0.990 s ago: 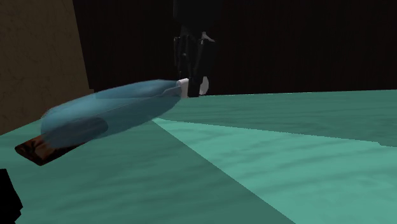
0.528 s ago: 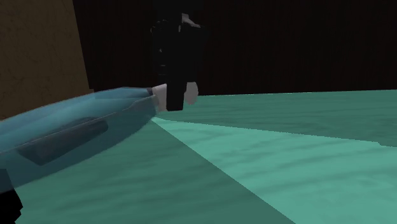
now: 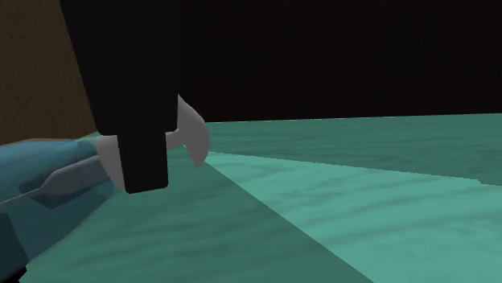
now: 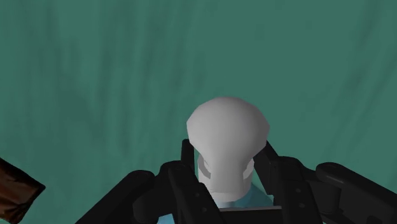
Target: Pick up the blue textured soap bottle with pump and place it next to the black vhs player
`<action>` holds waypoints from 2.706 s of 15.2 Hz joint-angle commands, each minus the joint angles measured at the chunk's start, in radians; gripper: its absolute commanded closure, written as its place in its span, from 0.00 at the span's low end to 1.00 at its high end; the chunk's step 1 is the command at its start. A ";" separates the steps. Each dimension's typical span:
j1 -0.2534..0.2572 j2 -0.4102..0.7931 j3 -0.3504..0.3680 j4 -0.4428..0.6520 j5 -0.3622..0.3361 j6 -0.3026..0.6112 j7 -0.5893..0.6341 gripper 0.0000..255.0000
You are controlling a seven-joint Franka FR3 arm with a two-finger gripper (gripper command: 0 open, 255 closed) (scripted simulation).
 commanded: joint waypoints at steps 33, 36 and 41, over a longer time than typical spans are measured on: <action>0.006 0.187 0.007 -0.184 -0.013 0.366 0.070 1.00; 0.006 0.187 0.007 -0.184 -0.013 0.366 0.070 1.00; 0.006 0.187 0.007 -0.184 -0.013 0.366 0.070 0.00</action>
